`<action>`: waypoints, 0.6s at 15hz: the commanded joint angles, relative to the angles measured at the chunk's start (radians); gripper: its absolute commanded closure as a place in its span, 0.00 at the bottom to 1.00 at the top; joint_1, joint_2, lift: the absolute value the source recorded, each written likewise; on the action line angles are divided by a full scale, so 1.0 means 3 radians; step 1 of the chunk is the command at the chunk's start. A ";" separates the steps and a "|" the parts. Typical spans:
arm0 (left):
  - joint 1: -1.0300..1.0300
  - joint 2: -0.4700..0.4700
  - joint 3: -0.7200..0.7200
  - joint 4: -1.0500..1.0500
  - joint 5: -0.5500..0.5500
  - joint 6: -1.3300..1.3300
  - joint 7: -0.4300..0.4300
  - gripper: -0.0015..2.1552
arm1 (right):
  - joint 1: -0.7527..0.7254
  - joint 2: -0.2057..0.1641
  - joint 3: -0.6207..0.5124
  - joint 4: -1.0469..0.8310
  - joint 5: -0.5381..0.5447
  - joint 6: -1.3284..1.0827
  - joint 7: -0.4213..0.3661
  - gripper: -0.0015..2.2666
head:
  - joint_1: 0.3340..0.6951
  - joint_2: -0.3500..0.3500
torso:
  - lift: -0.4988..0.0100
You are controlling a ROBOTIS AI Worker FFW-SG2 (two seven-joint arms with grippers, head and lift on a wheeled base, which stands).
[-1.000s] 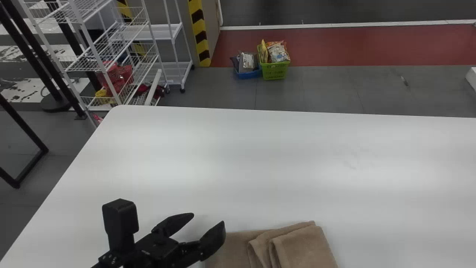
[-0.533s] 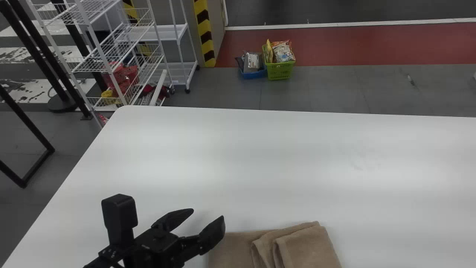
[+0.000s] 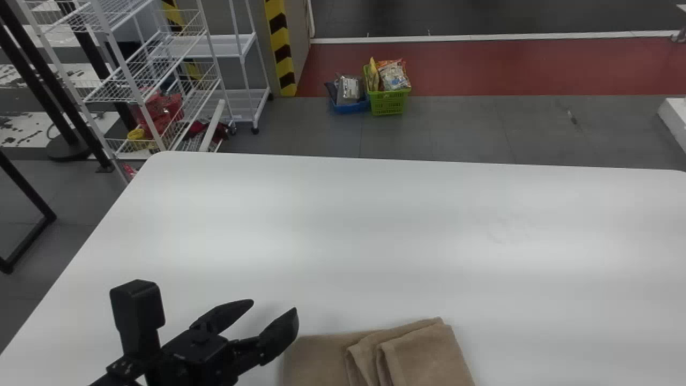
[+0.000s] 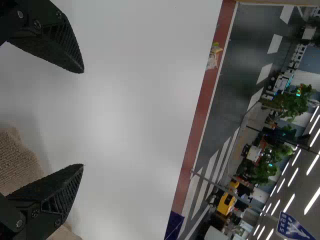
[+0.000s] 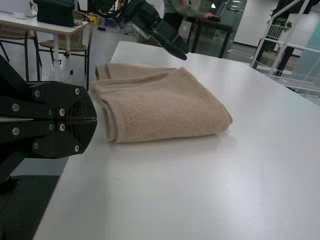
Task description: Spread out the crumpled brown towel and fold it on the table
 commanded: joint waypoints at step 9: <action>0.0026 -0.0015 0.0020 -0.0015 0.0008 0.0000 -0.0036 0.08 | -0.0739 0.0024 0.0139 0.0657 0.0189 0.0089 -0.0200 0.86 | 1.00 0.60 | 0.73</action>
